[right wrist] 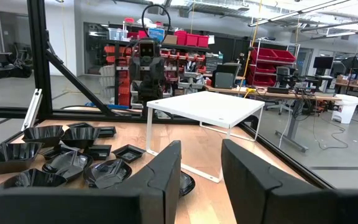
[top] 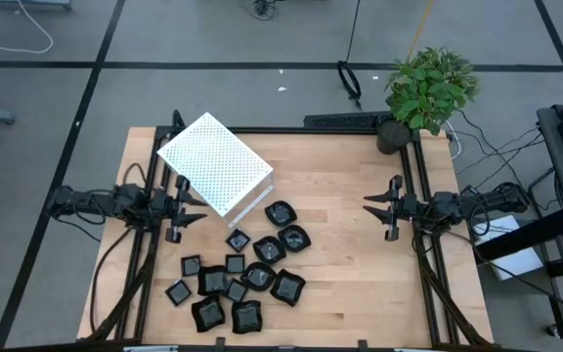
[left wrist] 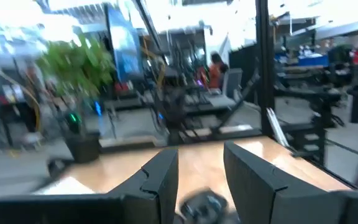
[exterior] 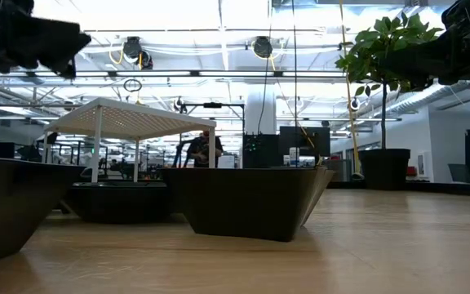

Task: Pick & Place Mini shaped plates
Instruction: Put the black leaf-shaped plate on the shelf

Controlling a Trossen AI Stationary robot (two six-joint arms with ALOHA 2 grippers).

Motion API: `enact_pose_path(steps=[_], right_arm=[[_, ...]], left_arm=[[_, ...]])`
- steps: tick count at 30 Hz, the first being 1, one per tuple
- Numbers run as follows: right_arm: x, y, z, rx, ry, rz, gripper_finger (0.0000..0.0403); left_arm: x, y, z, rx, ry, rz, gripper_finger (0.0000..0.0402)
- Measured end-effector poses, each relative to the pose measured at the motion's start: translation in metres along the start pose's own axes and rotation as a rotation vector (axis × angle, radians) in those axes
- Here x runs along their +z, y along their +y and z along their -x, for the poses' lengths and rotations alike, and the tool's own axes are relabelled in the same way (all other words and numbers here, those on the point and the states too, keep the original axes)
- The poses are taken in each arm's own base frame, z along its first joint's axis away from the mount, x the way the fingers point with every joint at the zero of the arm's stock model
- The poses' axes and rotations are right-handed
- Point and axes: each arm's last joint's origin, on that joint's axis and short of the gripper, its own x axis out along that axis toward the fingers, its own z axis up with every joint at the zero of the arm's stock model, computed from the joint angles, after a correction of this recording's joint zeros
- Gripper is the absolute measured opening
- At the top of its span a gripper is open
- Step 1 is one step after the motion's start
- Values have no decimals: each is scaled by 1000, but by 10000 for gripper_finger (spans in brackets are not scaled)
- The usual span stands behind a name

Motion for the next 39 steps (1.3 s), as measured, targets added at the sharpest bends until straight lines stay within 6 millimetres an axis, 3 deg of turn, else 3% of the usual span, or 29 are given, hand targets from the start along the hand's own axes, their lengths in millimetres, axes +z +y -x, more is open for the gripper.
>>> enact_pose_path(steps=[7, 21, 29, 34, 39], right_arm=[[0, 0, 0, 0, 0, 0, 102], [0, 0, 0, 0, 0, 0, 102], [0, 0, 0, 0, 0, 0, 102], [0, 0, 0, 0, 0, 0, 102], [0, 0, 0, 0, 0, 0, 102]], left_arm=[[12, 1, 1, 10, -124, 83, 132], [12, 0, 1, -43, -122, 232, 132], [17, 4, -4, 60, -87, 349, 140], [40, 7, -28, 105, 11, 342, 185], [64, 4, -84, 64, 158, 272, 232]])
